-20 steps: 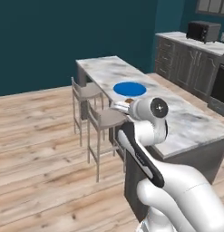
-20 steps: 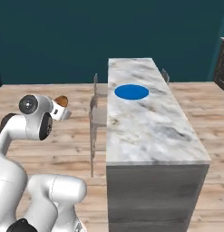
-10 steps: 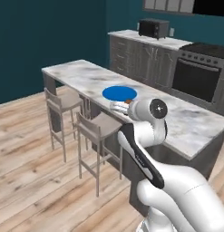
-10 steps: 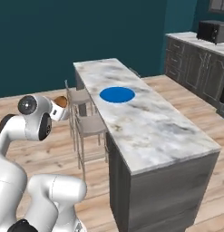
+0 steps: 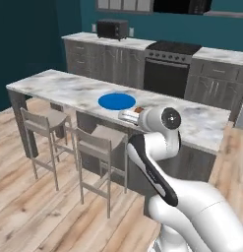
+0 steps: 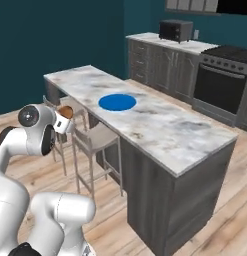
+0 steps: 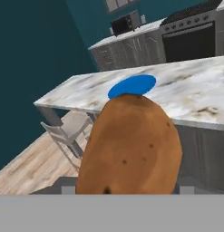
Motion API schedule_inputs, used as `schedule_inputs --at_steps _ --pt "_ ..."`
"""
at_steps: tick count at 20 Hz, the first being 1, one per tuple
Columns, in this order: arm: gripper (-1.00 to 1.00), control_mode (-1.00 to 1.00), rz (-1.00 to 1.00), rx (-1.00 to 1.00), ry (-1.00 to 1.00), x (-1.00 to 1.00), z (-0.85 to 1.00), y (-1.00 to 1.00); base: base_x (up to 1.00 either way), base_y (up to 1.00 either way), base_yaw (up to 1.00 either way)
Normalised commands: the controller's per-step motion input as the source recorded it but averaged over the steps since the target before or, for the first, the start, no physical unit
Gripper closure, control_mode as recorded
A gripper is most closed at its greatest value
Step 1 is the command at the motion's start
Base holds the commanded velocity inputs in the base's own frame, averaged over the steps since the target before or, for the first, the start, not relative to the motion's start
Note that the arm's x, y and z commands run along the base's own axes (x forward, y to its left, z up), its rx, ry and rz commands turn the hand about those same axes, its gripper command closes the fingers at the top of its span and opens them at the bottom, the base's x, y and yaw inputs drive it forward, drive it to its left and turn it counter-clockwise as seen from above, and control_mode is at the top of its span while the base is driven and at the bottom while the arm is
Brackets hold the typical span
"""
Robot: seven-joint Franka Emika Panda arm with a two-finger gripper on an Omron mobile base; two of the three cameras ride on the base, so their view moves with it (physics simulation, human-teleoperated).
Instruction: Take the cheese, fish, and potato from the fridge and place them on the plate on the dining counter to create an appetizer plate.
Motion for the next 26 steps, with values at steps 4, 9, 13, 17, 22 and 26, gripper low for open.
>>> schedule_inputs --at_steps 4,9,13,17,22,26 --pt "1.0 1.0 0.0 0.0 0.0 0.0 0.0 0.0 0.31 1.0 -0.56" --pt "1.0 1.0 0.0 0.0 0.0 0.0 0.0 0.0 0.32 1.0 -0.56" --pt "1.0 1.0 0.0 0.0 0.0 0.0 0.0 0.0 0.24 1.0 -0.56" --pt "1.0 1.0 0.0 0.0 0.0 0.0 0.0 0.0 0.12 1.0 -0.56" --pt "1.0 1.0 0.0 0.0 0.0 0.0 0.0 0.0 0.01 0.93 -0.55" --pt "1.0 1.0 0.0 0.0 0.0 0.0 0.0 0.0 0.04 0.71 -0.49"
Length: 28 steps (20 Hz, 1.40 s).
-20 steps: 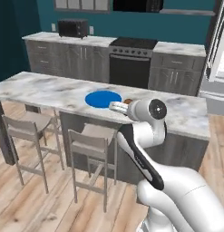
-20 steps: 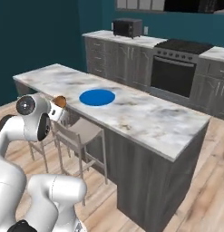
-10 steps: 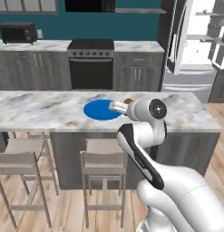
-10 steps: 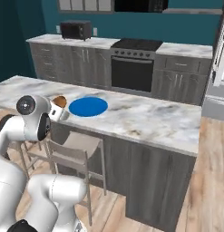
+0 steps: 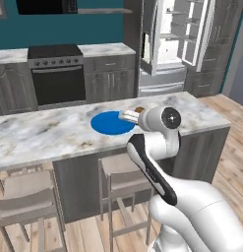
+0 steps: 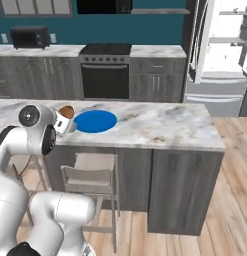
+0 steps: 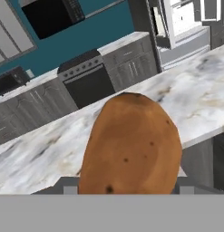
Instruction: Take the cheese, fish, and potato from the fridge and place them on the plate on the dining counter to create an appetizer plate.
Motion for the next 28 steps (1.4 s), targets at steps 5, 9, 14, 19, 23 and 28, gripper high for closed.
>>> schedule_inputs --at_steps 5,9,14,19,23,28 --pt "1.0 1.0 0.0 0.0 0.0 0.0 0.0 0.0 0.17 0.2 -0.14" --pt "1.0 1.0 0.0 0.0 0.0 0.0 0.0 0.0 0.33 0.03 0.0" --pt "1.0 1.0 0.0 0.0 0.0 0.0 0.0 0.0 0.48 0.0 0.0" --pt "1.0 1.0 0.0 0.0 0.0 0.0 0.0 0.0 0.87 0.0 -0.01" --pt "1.0 1.0 0.0 0.0 0.0 0.0 0.0 0.0 1.0 0.0 0.0" --pt "1.0 -1.0 -0.02 0.0 0.04 0.3 -0.06 0.0 0.53 0.0 0.0"
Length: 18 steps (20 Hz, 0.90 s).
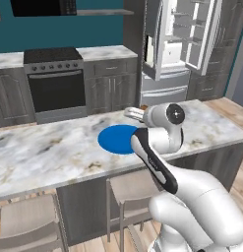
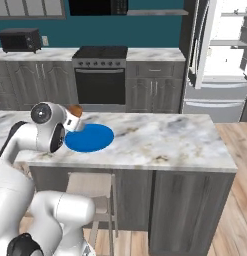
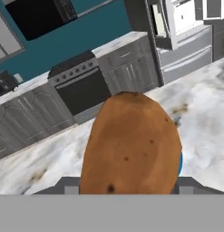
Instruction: Take the cheese, fish, and potato from the fridge and place them on the plate on the dining counter to create an appetizer plate.
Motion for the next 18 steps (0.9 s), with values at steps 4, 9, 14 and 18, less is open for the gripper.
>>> schedule_inputs --at_steps 4,9,14,18 --pt "1.0 -1.0 -0.09 0.0 0.14 0.8 -0.22 0.0 0.0 0.0 0.0" --pt "1.0 -1.0 -0.05 0.0 0.19 0.64 -0.29 0.08 0.0 0.0 0.0" --pt "1.0 -1.0 0.0 0.0 0.18 0.36 -0.46 0.02 0.0 0.0 0.0" --pt "1.0 -1.0 0.0 0.02 0.15 0.44 -0.58 0.0 0.0 0.0 0.0"
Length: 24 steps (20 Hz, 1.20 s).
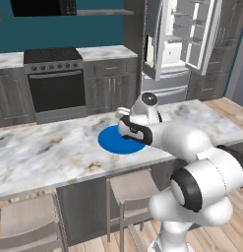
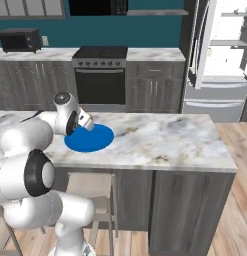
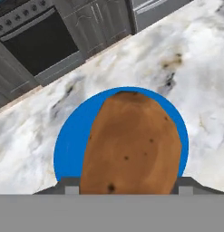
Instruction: Take the cheese, fish, and potato from the fridge and place them on the plate on the dining counter to create an appetizer plate.
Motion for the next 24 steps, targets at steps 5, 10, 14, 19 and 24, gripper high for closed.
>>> schedule_inputs --at_steps 5,10,14,19,24 --pt "1.0 -1.0 0.0 0.01 0.16 0.53 -0.47 0.04 0.0 0.0 0.0" --pt "1.0 -1.0 0.0 0.0 0.18 0.52 -0.45 0.14 0.0 0.0 0.0" --pt "1.0 -1.0 0.0 0.0 0.11 0.42 -0.51 0.31 0.0 0.0 0.0" --pt "1.0 -1.0 0.0 0.0 0.07 0.41 -0.52 0.31 0.0 0.0 0.0" --pt "1.0 -1.0 0.0 0.0 0.07 0.45 -0.47 0.13 0.0 0.0 0.0"
